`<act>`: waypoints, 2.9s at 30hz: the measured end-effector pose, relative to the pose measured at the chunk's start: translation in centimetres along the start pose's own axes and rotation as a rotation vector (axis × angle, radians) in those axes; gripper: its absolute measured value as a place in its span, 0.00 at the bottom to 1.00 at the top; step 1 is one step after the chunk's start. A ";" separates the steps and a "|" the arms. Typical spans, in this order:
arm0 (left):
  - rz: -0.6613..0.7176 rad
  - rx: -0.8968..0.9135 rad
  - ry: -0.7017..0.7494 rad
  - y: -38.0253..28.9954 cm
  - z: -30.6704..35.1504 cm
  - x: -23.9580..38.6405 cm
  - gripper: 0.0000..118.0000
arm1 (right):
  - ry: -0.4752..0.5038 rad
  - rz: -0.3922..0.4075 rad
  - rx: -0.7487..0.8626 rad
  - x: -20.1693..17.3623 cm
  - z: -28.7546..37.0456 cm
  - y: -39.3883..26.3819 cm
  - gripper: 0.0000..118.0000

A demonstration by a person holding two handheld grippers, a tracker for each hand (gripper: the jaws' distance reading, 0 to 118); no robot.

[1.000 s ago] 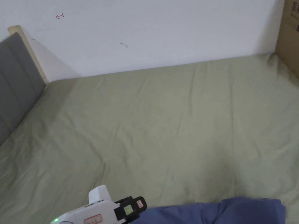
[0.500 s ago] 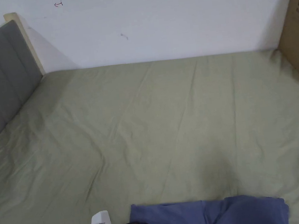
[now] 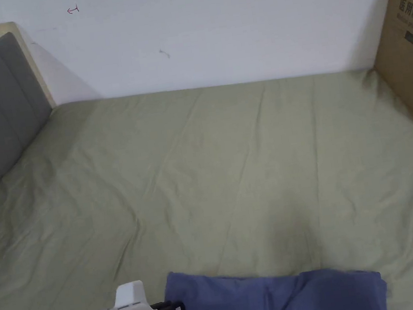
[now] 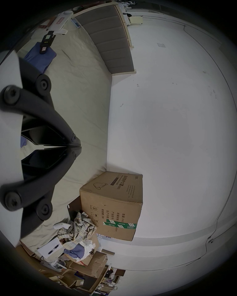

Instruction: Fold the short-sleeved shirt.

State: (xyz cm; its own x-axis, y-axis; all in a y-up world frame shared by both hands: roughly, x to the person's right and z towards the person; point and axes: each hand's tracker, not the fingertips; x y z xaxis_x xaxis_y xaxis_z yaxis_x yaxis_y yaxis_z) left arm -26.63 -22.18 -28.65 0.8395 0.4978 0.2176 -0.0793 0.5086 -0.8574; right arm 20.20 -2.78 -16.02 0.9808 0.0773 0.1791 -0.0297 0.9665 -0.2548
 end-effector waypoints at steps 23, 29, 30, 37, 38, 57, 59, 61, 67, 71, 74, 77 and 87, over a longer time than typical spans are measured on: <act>-0.266 -0.042 0.083 4.8 2.9 14.9 0.06 | 0.044 -0.041 0.043 1.3 1.3 0.4 0.00; -0.410 -0.172 0.048 2.3 -5.0 21.5 0.06 | -0.002 -0.046 0.038 3.4 2.1 -0.1 0.00; -0.420 -0.196 0.056 1.8 -6.5 22.2 0.06 | -0.009 -0.048 0.036 3.8 2.1 -0.2 0.00; -0.465 -0.320 0.150 -2.8 -14.8 23.8 0.07 | -0.052 -0.061 0.019 5.5 2.6 -0.9 0.00; -0.466 -0.327 0.160 -3.3 -15.4 23.8 0.07 | -0.056 -0.060 0.016 5.8 2.6 -1.1 0.00; -0.448 0.258 0.108 -0.3 -2.8 22.1 0.77 | -0.035 -0.063 0.035 4.5 2.6 0.0 0.00; -0.454 0.265 0.129 -0.9 -3.1 21.3 0.51 | -0.031 -0.060 0.036 4.2 2.7 -0.1 0.00; -0.451 0.261 0.144 -1.6 -4.2 20.4 0.09 | -0.027 -0.062 0.035 4.1 2.7 -0.1 0.00; -0.359 0.173 0.075 -4.3 -7.1 19.2 0.00 | -0.026 -0.054 0.021 3.9 2.8 -0.3 0.00; -0.392 0.091 0.070 -7.0 -10.5 19.8 0.00 | -0.029 -0.055 0.011 4.1 2.7 -0.6 0.00; -0.390 0.029 0.060 -9.4 -12.9 20.0 0.00 | -0.032 -0.052 0.001 4.4 2.6 -0.8 0.00; -0.459 -0.015 0.104 -11.8 -14.6 20.2 0.00 | -0.035 -0.040 -0.010 4.7 2.4 -1.1 0.00; -0.435 0.150 0.044 -9.7 -10.5 20.7 0.00 | -0.007 -0.050 -0.006 3.8 1.9 -1.2 0.00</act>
State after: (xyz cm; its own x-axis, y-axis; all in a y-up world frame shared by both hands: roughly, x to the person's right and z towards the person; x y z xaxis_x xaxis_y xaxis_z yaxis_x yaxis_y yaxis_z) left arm -2.83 -24.15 -20.72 0.8336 0.1867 0.5198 0.2118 0.7612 -0.6130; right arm 23.60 -3.21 -13.17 0.9795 0.0308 0.1988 0.0206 0.9677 -0.2512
